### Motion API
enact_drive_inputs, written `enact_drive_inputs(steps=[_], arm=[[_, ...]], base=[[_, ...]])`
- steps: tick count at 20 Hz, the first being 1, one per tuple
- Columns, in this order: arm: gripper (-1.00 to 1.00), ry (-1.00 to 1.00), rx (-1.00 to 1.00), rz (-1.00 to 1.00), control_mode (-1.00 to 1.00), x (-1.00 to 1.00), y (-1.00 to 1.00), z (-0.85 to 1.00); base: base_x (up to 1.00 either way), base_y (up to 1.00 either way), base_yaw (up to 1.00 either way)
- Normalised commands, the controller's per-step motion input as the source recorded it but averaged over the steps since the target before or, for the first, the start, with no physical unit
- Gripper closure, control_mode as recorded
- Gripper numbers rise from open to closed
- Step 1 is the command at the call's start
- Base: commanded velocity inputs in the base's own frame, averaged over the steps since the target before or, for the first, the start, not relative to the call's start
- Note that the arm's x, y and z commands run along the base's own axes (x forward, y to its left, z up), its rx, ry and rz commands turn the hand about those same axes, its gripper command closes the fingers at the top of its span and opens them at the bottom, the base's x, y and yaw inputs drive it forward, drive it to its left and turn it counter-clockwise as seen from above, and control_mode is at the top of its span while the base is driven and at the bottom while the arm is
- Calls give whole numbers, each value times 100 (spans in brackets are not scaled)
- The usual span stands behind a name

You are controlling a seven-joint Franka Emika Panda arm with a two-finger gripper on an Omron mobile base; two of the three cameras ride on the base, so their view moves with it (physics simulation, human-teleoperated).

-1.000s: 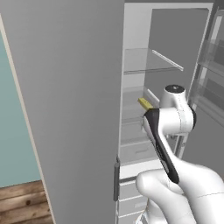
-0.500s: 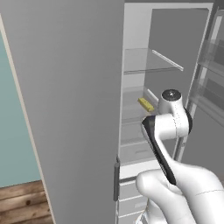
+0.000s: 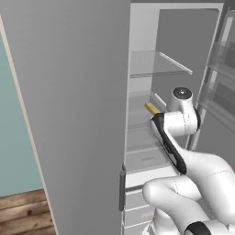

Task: Retrieve the butter from the fridge and place it on a plate on the dining table. Then retrieve the butter knife by the fridge and place it near the plate.

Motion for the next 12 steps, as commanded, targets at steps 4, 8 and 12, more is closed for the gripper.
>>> enact_drive_inputs(steps=[4,8,12], arm=[[-100,0,0,3,-100,47,0,0],[-100,-4,-1,2,-100,50,0,0],[-100,-9,0,2,-100,51,0,0]], base=[[0,0,0],[0,0,0],[0,0,0]])
